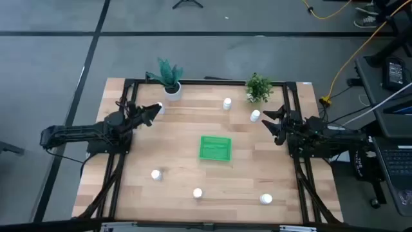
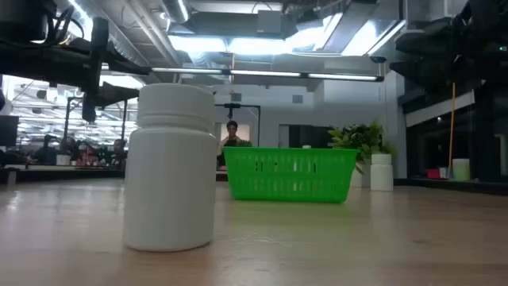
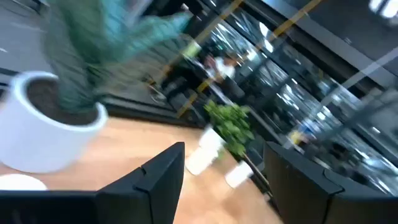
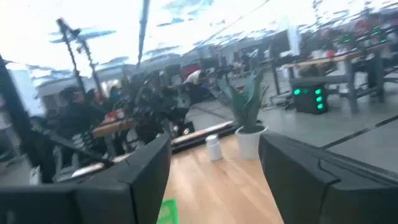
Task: Pick and place pill bottles into a basket
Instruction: Put the top right medicine bottle into the green basket
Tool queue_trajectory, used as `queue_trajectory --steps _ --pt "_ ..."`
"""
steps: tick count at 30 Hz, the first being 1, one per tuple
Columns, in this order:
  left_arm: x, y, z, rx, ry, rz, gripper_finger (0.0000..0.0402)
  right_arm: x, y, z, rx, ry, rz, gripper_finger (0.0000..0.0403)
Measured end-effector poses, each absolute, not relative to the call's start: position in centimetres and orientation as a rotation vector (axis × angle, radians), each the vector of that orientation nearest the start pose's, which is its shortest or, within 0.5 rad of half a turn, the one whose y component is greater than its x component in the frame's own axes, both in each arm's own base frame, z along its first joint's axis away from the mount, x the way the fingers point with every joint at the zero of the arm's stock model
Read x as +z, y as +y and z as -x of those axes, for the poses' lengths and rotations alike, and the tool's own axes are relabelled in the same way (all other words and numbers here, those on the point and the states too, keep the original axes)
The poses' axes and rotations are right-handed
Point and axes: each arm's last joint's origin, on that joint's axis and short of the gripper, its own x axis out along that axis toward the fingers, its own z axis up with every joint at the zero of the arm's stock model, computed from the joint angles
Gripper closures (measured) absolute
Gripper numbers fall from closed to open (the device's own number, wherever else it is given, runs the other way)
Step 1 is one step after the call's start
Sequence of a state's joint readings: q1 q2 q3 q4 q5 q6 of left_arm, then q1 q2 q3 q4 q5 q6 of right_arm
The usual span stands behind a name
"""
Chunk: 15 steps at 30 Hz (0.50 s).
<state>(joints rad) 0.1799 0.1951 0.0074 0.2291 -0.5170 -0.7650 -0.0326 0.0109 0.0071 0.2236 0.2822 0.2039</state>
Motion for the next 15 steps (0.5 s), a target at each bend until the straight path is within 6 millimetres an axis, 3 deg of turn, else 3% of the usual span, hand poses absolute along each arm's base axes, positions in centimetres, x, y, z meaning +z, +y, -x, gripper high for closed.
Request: queue_trajectory --steps 5,15 --pt "17.1 3.4 -10.1 0.660 -0.356 0.861 0.0190 18.7 -1.1 -9.4 -0.298 -0.255 -0.229 0.0157" --pt "16.0 3.1 -10.5 0.602 -0.169 0.805 0.0190 18.4 -1.2 -9.5 -0.304 -0.232 -0.244 0.0157"
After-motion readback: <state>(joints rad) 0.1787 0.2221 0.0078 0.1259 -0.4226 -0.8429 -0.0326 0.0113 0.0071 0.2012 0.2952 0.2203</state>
